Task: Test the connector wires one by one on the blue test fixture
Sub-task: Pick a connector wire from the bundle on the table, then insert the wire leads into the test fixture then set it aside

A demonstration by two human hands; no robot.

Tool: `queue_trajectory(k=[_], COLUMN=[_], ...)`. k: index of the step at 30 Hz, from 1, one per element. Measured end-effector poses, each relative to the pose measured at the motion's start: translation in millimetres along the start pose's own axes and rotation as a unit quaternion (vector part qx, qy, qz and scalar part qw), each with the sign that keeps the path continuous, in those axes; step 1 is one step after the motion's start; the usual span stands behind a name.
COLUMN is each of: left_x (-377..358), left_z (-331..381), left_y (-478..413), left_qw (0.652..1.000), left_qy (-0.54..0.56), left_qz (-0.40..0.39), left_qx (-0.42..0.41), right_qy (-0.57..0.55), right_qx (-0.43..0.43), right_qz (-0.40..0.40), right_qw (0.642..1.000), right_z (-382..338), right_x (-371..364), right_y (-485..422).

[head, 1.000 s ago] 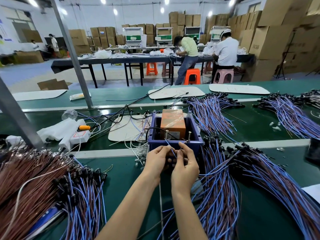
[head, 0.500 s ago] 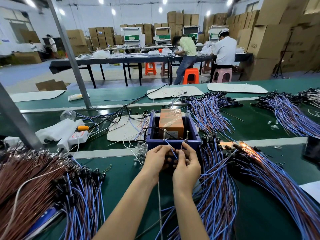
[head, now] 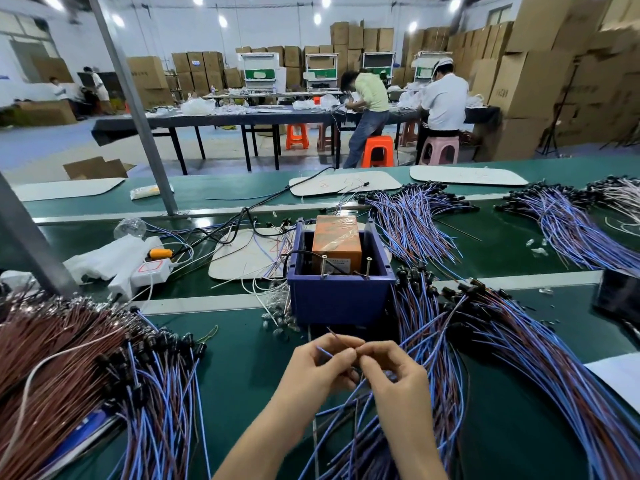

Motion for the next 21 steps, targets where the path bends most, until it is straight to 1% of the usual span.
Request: queue_trajectory(k=[2,3,5,6,7,9,12,13,16,17,19,21], left_x=[-3.7,-3.4,1.0,2.0,2.9,4.6,3.4,0.9,0.6,-2.3,-11.3,-7.0], left_z=[-6.2,-9.0,-14.5,-18.1,-22.8,-36.6,-49.7,-53.9,-65.3,-66.7,-73.4,-73.9], left_y=[11.8,17.9,31.3,39.2,47.4,63.6,84.0,90.8,101.9,104.5,106.2,109.1], left_qw=[1.000,0.999,0.999,0.999,0.999,0.997,0.988,0.986,0.987,0.985,0.980,0.972], left_qy=[0.021,0.028,0.024,0.002,-0.028,-0.076,-0.143,-0.150,-0.153,-0.165,-0.181,-0.218], left_qz=[0.013,0.025,0.039,0.033,0.020,-0.007,-0.034,-0.048,-0.043,-0.046,-0.077,-0.063], left_qx=[-0.009,-0.015,-0.022,-0.021,-0.022,-0.019,-0.046,-0.045,-0.027,-0.015,0.039,0.061], right_qy=[0.020,0.032,0.070,0.088,0.103,0.132,0.200,0.215,0.230,0.239,0.266,0.289], right_qx=[0.006,0.008,0.019,0.020,0.012,-0.026,-0.047,-0.044,-0.023,-0.010,0.027,0.051], right_qz=[-0.014,0.000,0.070,0.103,0.118,0.098,0.026,0.005,-0.016,-0.017,-0.012,-0.015], right_qw=[1.000,0.999,0.995,0.991,0.988,0.986,0.978,0.976,0.973,0.971,0.964,0.956], right_z=[-0.5,0.9,7.2,11.3,16.5,28.6,36.3,36.9,37.3,36.6,33.6,33.2], right_x=[11.7,20.3,43.5,56.6,67.3,83.6,91.8,89.6,79.8,76.6,72.5,69.8], right_y=[8.1,12.5,18.4,19.9,19.7,13.7,-10.0,-18.3,-37.9,-41.1,-44.7,-44.1])
Point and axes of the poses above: each hand's wrist, its own y-axis away from the middle knuckle, its own x-axis out of the back of the hand, z = x × y, the point moved 5 cm from there along -y, towards the middle knuckle, and after that the axes turned 11 degrees about x, right-handed, at the moved point
